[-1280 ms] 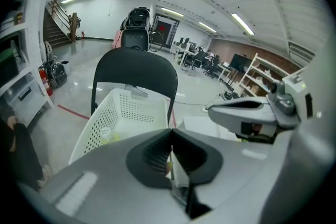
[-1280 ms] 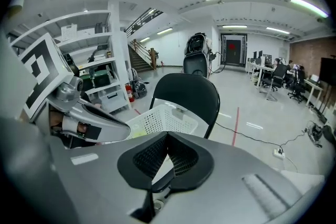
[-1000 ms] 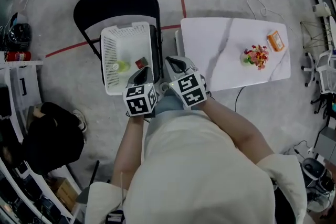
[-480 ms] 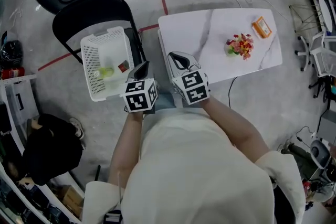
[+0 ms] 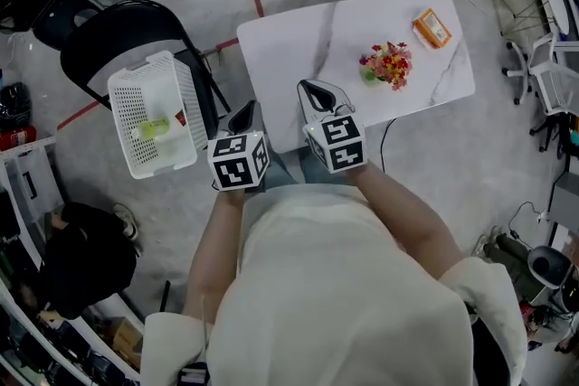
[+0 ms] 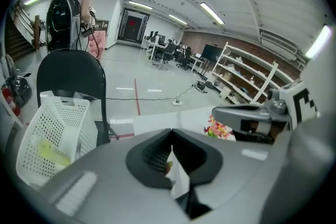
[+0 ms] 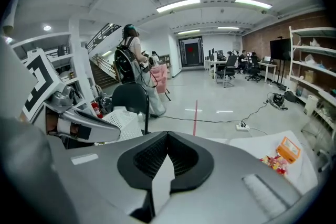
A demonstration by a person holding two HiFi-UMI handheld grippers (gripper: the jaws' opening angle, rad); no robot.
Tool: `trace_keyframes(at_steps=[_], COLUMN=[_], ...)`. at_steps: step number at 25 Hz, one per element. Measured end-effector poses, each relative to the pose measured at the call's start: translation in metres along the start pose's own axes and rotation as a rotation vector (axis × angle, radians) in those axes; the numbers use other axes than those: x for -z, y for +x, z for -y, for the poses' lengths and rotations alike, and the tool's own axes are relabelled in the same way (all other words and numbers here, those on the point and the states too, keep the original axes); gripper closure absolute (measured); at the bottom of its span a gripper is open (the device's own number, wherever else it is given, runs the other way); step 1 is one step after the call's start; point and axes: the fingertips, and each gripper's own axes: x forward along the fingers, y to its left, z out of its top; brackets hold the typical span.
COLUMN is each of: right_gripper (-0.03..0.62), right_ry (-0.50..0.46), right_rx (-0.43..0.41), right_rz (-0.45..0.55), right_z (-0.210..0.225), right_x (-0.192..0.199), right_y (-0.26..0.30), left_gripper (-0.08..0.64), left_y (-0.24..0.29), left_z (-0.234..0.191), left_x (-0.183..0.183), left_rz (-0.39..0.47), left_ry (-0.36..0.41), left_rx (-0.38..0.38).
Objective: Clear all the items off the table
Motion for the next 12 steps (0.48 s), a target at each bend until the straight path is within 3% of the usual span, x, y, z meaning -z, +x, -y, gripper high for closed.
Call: trace_keyframes(at_steps=[12], right_gripper=[0.594], right_ry=[0.078], right_rx=[0.105], right_rz=[0.005], right_z=[0.105], right_x=[0.039], right_y=[-0.031], left_gripper=[0.552], left_y=[0.057], left_z=[0.091], left_x=[0.006], left_rz=[-0.051], left_ry=[0.070], left_rx=[0.060])
